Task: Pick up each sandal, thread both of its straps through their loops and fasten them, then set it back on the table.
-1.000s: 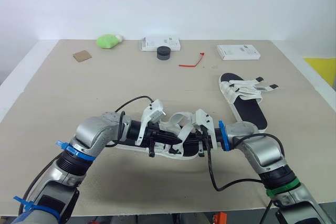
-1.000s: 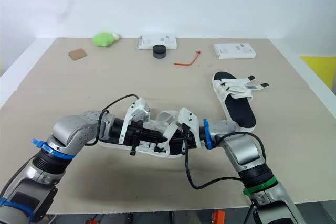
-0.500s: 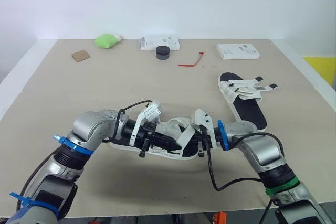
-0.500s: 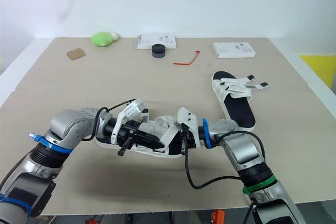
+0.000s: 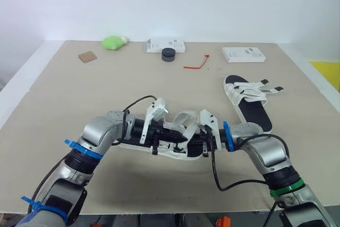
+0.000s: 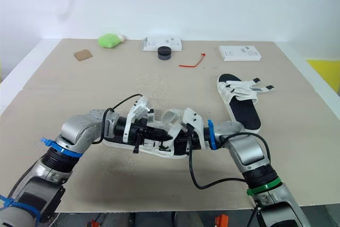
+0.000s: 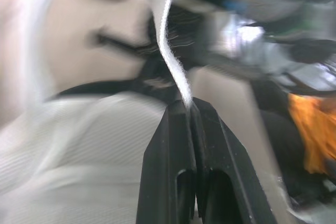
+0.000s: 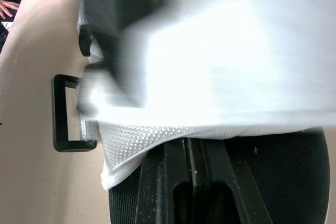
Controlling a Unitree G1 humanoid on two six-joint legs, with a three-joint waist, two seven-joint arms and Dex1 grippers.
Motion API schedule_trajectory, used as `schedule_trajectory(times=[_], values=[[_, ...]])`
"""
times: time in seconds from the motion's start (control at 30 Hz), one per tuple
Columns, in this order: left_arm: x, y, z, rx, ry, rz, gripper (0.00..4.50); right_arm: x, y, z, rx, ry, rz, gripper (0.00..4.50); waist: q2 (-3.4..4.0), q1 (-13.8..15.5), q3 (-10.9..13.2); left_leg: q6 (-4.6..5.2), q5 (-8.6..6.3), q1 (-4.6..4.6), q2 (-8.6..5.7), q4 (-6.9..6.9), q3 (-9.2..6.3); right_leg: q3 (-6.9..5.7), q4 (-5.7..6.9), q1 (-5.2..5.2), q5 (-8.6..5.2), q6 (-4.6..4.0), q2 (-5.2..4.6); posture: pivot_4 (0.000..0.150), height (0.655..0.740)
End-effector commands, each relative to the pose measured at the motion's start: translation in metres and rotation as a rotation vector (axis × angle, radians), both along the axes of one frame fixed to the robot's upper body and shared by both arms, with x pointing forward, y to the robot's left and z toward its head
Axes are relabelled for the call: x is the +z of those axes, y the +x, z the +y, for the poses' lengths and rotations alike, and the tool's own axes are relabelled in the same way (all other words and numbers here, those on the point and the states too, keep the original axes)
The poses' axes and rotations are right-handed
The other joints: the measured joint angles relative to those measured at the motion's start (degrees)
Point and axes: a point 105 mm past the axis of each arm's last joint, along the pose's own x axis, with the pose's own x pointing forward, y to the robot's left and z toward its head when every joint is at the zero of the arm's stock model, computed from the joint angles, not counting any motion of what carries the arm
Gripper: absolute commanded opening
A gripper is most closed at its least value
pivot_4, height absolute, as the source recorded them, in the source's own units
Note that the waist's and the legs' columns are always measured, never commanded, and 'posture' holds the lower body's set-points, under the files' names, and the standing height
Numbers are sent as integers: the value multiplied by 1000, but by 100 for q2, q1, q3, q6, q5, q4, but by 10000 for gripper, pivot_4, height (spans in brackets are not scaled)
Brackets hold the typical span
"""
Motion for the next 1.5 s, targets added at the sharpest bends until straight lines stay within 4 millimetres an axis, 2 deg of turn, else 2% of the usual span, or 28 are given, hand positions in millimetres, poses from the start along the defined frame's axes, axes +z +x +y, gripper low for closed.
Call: schedule_trajectory(times=[0.03, 0.2, 0.37, 0.47, 0.63, 0.73, 0.83, 0.87, 0.97, 1.1, 1.2, 1.3, 1.37, 1.43, 1.5], values=[[-14, 1, -1, 79, 34, 110, 419, -20, -1, -6, -42, -59, 64, 0, 0, 0, 0, 0, 0, -1, -1, -1, 0, 0, -1, 1, 0, -1, 0, 1500, 7400], [-18, -9, -3, 35, 80, 109, 419, -20, -1, -6, -41, -59, 65, 0, 0, -1, 0, 0, 0, -2, -5, -3, -3, 3, 0, 1, 1, 2, 3, 1500, 7400], [-13, 1, -1, 74, 68, 93, 419, -20, -1, -5, -42, -56, 65, 0, 0, -3, 0, -1, -1, -2, -6, -7, -1, 6, -1, 0, 0, 1, 3, 1500, 7400], [-2, 13, 0, 140, 19, 121, 419, -20, -2, -5, -43, -53, 68, 0, 0, -2, 0, -1, -1, -2, -7, -4, -2, 6, -1, 0, 0, 1, 3, 1500, 7400], [5, 15, 0, 169, -5, 149, 419, -21, -2, -6, -47, -52, 69, 0, -5, -5, 3, 0, 0, -2, -13, -2, -4, 11, -1, 0, 3, 6, 1, 1500, 7400], [12, 11, 0, 152, -25, 155, 8246, -20, -1, -6, -47, -52, 69, 0, -4, -6, 3, 0, 0, -3, -13, -5, -4, 11, -1, 0, 3, 6, 2, 1500, 7400], [19, 10, 0, 141, -40, 168, 20499, -21, -1, -6, -46, -53, 69, 0, -4, -6, 4, 0, 0, -6, -13, -5, -4, 11, -1, 2, 3, 7, 2, 1500, 7400], [21, 10, 1, 136, -47, 181, 22986, -21, -1, -6, -45, -53, 69, 0, -5, -6, 5, 0, 0, -6, -13, -5, -4, 12, -1, 1, 4, 7, 2, 1500, 7400], [30, 8, 3, 91, -64, 252, 22986, -21, 0, -5, -42, -55, 69, 0, -7, -9, 9, 0, 0, -7, -13, -6, -3, 12, -1, 0, 3, 6, 2, 1500, 7400], [33, 11, 2, 57, -41, 291, 22986, -21, 0, -3, -36, -55, 67, 0, -12, -27, 13, -1, 0, -16, -13, -12, -3, 16, 0, 1, 5, 9, 6, 1500, 7400], [40, 22, -3, 64, -58, 309, 22986, -21, 1, -3, -37, -55, 66, 0, -17, -29, 17, -1, 0, -15, -11, -19, -5, 16, 0, -2, 14, 26, 13, 1500, 7400], [42, 24, -4, 45, -57, 311, 22986, -22, 0, -3, -41, -54, 66, 0, -18, -39, 20, -1, 0, -16, -12, -19, -8, 19, 1, -5, 16, 28, 16, 1500, 7400], [42, 18, -3, 6, -48, 323, 22986, -22, -1, -4, -45, -54, 67, 0, -18, -50, 20, -2, -1, -15, -12, -20, -7, 21, 0, -5, 15, 27, 16, 1500, 7400], [42, 0, -1, -93, -29, 337, 22986, -23, -2, -6, -54, -57, 70, 0, -18, -56, 22, -3, -1, -16, -12, -26, -7, 21, 0, -9, 14, 25, 17, 1500, 7400], [41, -10, 0, -151, -11, 329, 22986, -23, -2, -8, -63, -61, 69, 0, -16, -59, 23, -3, -2, -17, -12, -33, -8, 22, 0, -11, 11, 21, 17, 1500, 7400]])
